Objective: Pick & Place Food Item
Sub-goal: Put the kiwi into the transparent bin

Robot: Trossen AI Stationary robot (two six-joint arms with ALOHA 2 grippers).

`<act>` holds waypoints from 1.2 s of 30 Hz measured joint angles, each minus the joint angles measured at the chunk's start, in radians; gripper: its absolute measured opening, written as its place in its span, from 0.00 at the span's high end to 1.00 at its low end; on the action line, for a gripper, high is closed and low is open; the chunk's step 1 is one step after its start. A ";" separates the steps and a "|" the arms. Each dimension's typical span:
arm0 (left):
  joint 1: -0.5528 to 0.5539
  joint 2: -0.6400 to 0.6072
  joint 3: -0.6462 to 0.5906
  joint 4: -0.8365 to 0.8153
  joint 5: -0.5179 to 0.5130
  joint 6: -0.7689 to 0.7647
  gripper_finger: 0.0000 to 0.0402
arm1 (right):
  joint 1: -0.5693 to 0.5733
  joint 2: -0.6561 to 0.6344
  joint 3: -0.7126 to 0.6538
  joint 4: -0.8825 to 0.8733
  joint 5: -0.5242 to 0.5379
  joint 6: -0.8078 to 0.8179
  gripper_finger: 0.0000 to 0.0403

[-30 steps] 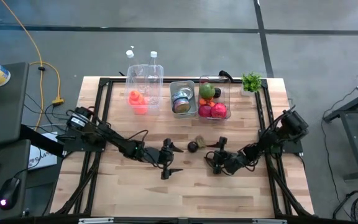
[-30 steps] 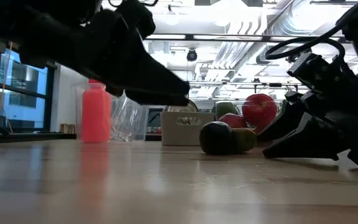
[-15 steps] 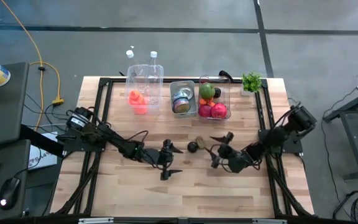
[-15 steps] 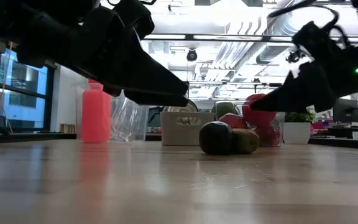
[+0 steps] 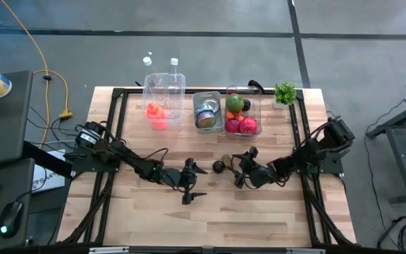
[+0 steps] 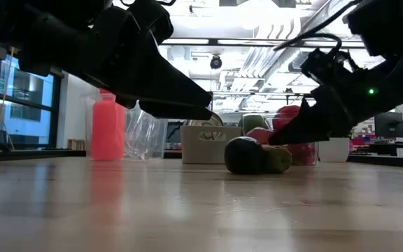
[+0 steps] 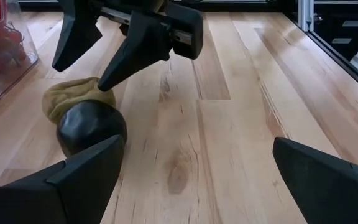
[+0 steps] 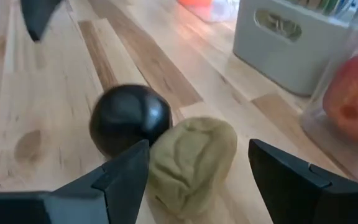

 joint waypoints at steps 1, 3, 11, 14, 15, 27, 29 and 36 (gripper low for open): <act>0.000 0.000 0.000 0.000 0.000 -0.004 0.01 | -0.003 0.000 0.000 -0.013 -0.006 0.013 0.35; 0.000 0.000 0.000 -0.001 0.000 -0.011 0.01 | -0.008 0.000 0.000 -0.039 -0.019 0.039 0.35; 0.000 0.000 0.000 -0.005 0.000 -0.015 0.01 | -0.032 0.000 0.000 -0.066 -0.091 0.080 0.35; 0.000 0.000 0.000 -0.005 -0.001 -0.015 0.01 | -0.046 0.000 0.000 -0.066 -0.097 0.056 0.35; 0.000 0.000 0.000 -0.005 -0.001 -0.015 0.01 | -0.053 0.000 0.000 -0.066 -0.097 0.054 0.35; 0.000 0.000 0.000 -0.013 -0.001 -0.015 0.01 | -0.121 0.000 0.000 -0.066 -0.093 -0.013 0.35; 0.000 0.000 0.000 -0.018 -0.001 -0.015 0.01 | -0.128 0.000 0.000 -0.068 -0.067 -0.022 0.35; 0.000 0.000 0.000 -0.027 -0.001 -0.015 0.01 | -0.134 0.001 0.000 -0.172 0.045 0.011 0.35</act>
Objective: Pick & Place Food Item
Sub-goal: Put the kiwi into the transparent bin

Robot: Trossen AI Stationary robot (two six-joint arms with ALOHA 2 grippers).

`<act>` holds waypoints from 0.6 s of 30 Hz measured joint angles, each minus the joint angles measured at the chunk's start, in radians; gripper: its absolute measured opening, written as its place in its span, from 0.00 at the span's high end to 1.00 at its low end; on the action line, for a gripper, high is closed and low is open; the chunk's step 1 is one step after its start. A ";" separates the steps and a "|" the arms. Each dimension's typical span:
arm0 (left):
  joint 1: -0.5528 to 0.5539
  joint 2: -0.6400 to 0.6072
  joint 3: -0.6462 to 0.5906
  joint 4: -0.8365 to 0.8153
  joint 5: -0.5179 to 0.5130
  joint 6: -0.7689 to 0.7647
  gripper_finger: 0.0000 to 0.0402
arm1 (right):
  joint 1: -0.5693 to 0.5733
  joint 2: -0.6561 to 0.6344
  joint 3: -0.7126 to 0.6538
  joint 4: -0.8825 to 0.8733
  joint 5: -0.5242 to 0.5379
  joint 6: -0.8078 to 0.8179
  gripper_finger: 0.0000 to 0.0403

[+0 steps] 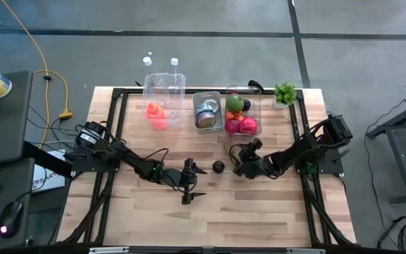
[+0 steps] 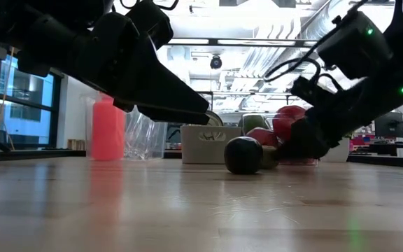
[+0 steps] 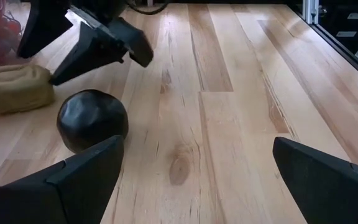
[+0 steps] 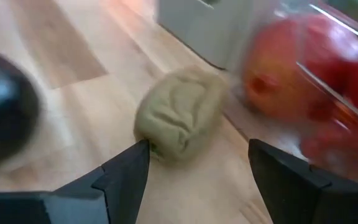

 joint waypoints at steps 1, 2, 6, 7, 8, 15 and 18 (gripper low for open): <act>0.000 0.000 0.000 -0.002 0.000 0.000 0.01 | 0.000 0.000 0.000 -0.025 0.018 0.030 0.35; 0.000 0.000 0.000 -0.005 0.000 0.000 0.01 | 0.000 0.000 0.000 -0.045 0.033 0.063 0.35; 0.000 0.000 0.000 -0.009 0.000 0.000 0.01 | 0.000 0.000 0.000 -0.065 0.047 0.126 0.35; 0.000 0.000 0.000 -0.012 0.000 0.000 0.01 | 0.001 0.000 0.000 -0.062 0.047 0.127 0.35; 0.000 0.000 0.000 -0.012 0.000 0.000 0.01 | 0.002 0.000 0.000 -0.057 0.044 0.128 0.35; 0.000 0.000 0.000 -0.013 0.000 0.000 0.01 | 0.070 0.000 0.000 -0.020 0.038 0.087 0.35; 0.000 0.000 0.000 -0.013 0.000 0.000 0.01 | 0.098 0.000 0.000 0.042 0.120 0.035 0.35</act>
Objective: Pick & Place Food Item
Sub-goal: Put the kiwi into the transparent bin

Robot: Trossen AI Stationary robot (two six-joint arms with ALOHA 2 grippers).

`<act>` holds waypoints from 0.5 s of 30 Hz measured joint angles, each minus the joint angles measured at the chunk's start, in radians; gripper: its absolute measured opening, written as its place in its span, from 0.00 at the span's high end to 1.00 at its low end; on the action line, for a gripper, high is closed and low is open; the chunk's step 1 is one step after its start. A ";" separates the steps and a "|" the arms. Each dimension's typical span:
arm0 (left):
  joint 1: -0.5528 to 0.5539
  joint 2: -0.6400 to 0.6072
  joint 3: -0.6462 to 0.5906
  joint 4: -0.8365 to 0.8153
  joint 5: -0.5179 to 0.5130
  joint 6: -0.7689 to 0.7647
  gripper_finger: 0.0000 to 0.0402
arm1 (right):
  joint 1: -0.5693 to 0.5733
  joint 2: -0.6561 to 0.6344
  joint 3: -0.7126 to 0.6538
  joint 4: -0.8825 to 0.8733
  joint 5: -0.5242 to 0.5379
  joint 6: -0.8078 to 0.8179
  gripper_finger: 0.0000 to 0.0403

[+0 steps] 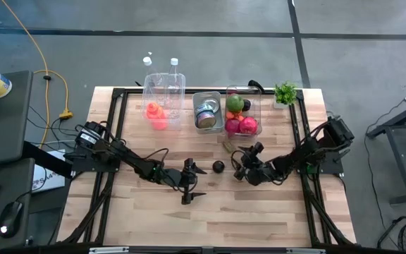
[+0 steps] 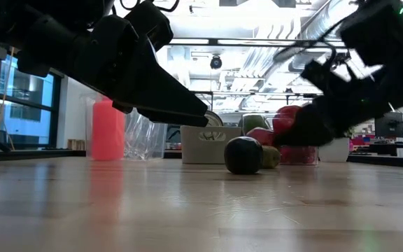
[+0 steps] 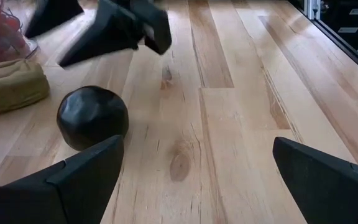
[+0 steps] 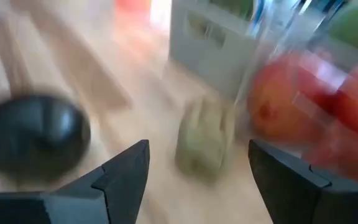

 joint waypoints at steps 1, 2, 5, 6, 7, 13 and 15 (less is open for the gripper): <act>0.000 0.000 0.000 0.000 0.000 0.000 0.01 | 0.004 0.000 0.000 0.041 0.034 -0.023 0.35; 0.000 0.000 0.000 0.000 0.000 0.000 0.01 | 0.004 0.000 0.000 0.086 0.059 -0.049 0.35; 0.000 0.000 0.000 0.000 0.000 -0.001 0.01 | -0.016 0.000 0.000 0.193 0.057 -0.133 0.35; 0.000 0.000 0.000 0.000 0.000 -0.001 0.01 | -0.028 0.000 0.000 0.212 0.038 -0.150 0.35; 0.000 0.000 0.000 0.000 0.000 -0.001 0.01 | -0.044 0.000 0.000 0.222 0.017 -0.155 0.35; 0.000 0.000 0.000 0.000 0.000 -0.004 0.01 | -0.147 0.000 0.000 0.186 -0.122 -0.111 0.35; 0.000 0.000 0.000 0.000 0.000 -0.004 0.01 | -0.165 0.000 0.000 0.186 -0.137 -0.101 0.35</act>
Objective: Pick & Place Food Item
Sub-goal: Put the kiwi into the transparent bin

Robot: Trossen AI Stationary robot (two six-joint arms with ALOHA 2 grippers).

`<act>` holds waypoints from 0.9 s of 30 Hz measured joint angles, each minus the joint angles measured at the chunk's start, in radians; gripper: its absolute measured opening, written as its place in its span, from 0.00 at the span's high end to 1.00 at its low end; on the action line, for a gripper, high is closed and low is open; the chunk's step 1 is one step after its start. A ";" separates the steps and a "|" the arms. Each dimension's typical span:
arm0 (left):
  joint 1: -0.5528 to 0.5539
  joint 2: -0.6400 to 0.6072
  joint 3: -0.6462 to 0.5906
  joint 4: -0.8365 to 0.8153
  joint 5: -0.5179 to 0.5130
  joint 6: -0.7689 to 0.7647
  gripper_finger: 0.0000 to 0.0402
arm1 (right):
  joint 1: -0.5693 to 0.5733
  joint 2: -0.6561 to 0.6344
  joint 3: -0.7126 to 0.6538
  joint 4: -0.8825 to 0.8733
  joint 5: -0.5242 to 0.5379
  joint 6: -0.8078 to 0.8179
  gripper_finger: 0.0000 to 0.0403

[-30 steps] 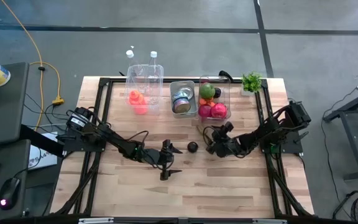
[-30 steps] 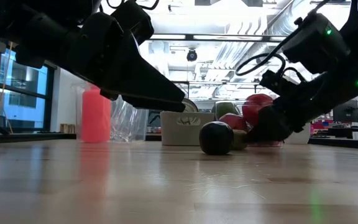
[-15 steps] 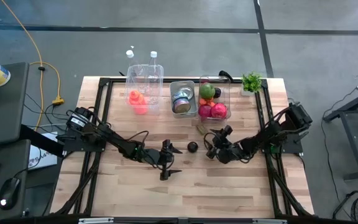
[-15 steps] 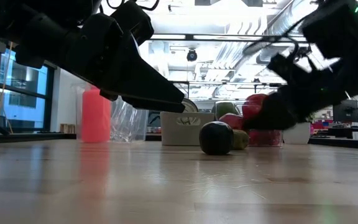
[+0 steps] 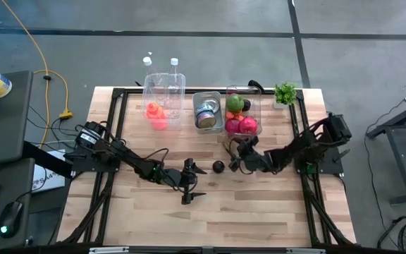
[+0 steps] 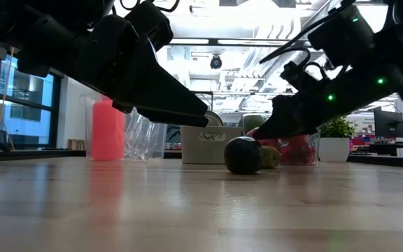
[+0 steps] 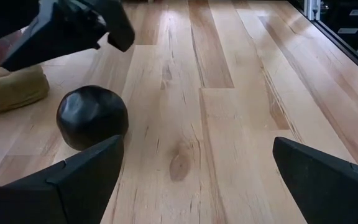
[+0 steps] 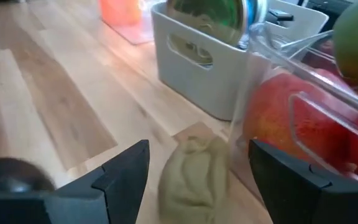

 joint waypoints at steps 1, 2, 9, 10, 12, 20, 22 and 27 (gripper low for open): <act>0.000 0.000 0.000 0.000 0.000 0.000 0.01 | -0.009 0.000 0.000 0.000 -0.001 0.000 0.35; 0.000 0.000 0.000 0.000 0.000 0.000 0.01 | -0.018 0.000 0.000 0.000 -0.004 -0.003 0.35; 0.000 0.000 0.000 0.000 0.000 0.000 0.01 | -0.057 0.012 0.000 0.003 -0.092 -0.015 0.35; 0.000 0.000 0.000 0.000 0.000 0.000 0.01 | -0.058 0.017 0.000 0.001 -0.093 -0.015 0.35; 0.000 0.000 0.000 0.000 0.000 0.000 0.01 | -0.062 0.020 0.000 -0.012 -0.099 -0.015 0.35; 0.000 0.000 0.000 0.000 0.000 0.000 0.01 | -0.074 0.089 0.007 -0.001 -0.102 -0.012 0.35; 0.000 0.000 0.000 0.000 0.000 0.000 0.01 | -0.076 0.119 0.013 -0.015 -0.111 -0.015 0.35; 0.000 0.000 0.000 -0.001 0.000 0.000 0.01 | -0.076 0.175 0.053 -0.002 -0.118 -0.015 0.35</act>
